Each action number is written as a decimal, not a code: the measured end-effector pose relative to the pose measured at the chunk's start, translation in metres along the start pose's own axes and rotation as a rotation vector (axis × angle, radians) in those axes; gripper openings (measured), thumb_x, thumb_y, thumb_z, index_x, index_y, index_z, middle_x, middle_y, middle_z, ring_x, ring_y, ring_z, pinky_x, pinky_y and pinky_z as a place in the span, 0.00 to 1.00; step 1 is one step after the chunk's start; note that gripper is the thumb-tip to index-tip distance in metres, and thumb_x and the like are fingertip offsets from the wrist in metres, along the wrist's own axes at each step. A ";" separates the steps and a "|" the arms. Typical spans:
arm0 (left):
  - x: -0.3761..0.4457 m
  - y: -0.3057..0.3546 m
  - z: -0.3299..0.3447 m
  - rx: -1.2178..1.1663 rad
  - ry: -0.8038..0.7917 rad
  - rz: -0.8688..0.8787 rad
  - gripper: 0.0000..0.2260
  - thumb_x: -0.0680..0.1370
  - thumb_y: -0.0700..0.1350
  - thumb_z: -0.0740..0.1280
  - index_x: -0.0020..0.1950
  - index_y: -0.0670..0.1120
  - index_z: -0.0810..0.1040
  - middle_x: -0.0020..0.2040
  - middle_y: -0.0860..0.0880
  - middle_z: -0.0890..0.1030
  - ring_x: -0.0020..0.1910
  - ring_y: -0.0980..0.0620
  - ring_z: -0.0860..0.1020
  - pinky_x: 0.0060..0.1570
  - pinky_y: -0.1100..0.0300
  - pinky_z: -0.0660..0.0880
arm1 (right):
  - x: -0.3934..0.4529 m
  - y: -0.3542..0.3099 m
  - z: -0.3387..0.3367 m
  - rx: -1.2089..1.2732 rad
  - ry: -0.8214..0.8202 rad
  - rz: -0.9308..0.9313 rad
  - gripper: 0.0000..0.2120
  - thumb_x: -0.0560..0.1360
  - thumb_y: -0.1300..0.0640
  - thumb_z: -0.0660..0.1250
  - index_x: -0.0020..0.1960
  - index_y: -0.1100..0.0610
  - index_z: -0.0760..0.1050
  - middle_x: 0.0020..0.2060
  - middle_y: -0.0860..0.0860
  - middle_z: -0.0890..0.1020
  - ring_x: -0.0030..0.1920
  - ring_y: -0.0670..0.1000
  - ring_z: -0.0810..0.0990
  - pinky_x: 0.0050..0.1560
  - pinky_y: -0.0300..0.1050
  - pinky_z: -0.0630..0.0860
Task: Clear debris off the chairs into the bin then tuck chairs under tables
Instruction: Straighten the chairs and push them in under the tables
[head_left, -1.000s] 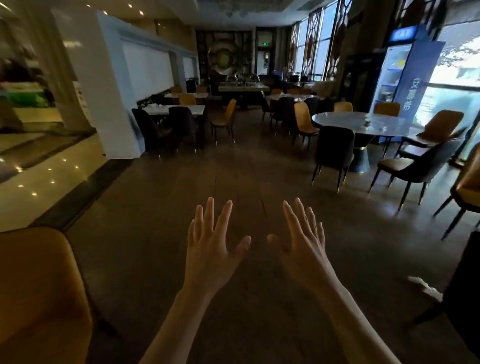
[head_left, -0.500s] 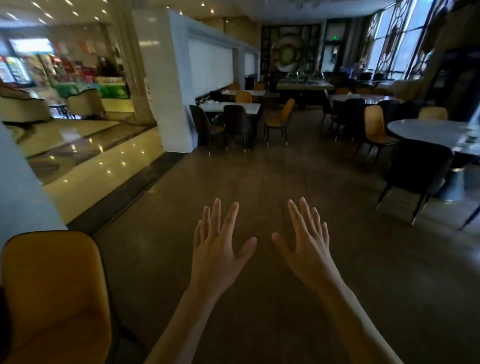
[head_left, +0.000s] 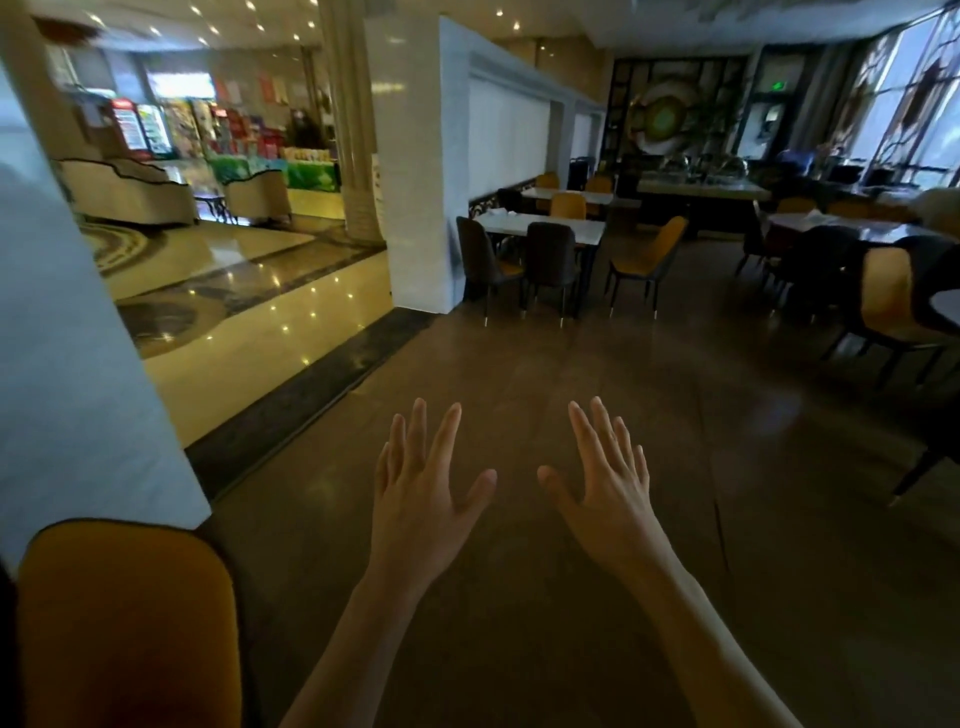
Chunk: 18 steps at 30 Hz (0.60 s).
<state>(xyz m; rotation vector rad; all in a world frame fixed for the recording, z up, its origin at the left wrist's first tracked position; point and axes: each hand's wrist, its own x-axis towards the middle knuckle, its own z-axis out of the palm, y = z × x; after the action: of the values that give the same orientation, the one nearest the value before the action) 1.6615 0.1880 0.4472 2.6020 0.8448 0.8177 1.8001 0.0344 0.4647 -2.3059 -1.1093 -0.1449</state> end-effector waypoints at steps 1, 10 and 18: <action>0.013 -0.013 -0.001 0.007 0.018 -0.019 0.36 0.74 0.75 0.46 0.77 0.64 0.36 0.80 0.51 0.35 0.79 0.48 0.36 0.75 0.49 0.43 | 0.018 -0.007 0.011 0.003 -0.013 -0.020 0.37 0.78 0.33 0.53 0.78 0.40 0.36 0.77 0.43 0.33 0.78 0.51 0.32 0.75 0.55 0.35; 0.113 -0.138 -0.007 0.100 0.131 -0.202 0.36 0.76 0.71 0.52 0.79 0.61 0.42 0.81 0.52 0.37 0.79 0.50 0.37 0.76 0.48 0.45 | 0.179 -0.068 0.121 0.080 -0.137 -0.237 0.36 0.76 0.30 0.49 0.77 0.37 0.35 0.78 0.43 0.33 0.77 0.51 0.31 0.75 0.56 0.34; 0.227 -0.251 0.003 0.146 0.139 -0.382 0.40 0.70 0.76 0.44 0.78 0.62 0.39 0.79 0.54 0.34 0.78 0.52 0.34 0.74 0.50 0.39 | 0.346 -0.117 0.230 0.174 -0.269 -0.407 0.39 0.73 0.28 0.49 0.74 0.34 0.29 0.77 0.42 0.31 0.77 0.51 0.30 0.76 0.58 0.35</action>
<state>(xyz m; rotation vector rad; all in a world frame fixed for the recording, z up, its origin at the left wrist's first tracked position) 1.7027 0.5241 0.4356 2.4024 1.4343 0.8566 1.9049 0.4521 0.4399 -1.9606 -1.6521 0.1085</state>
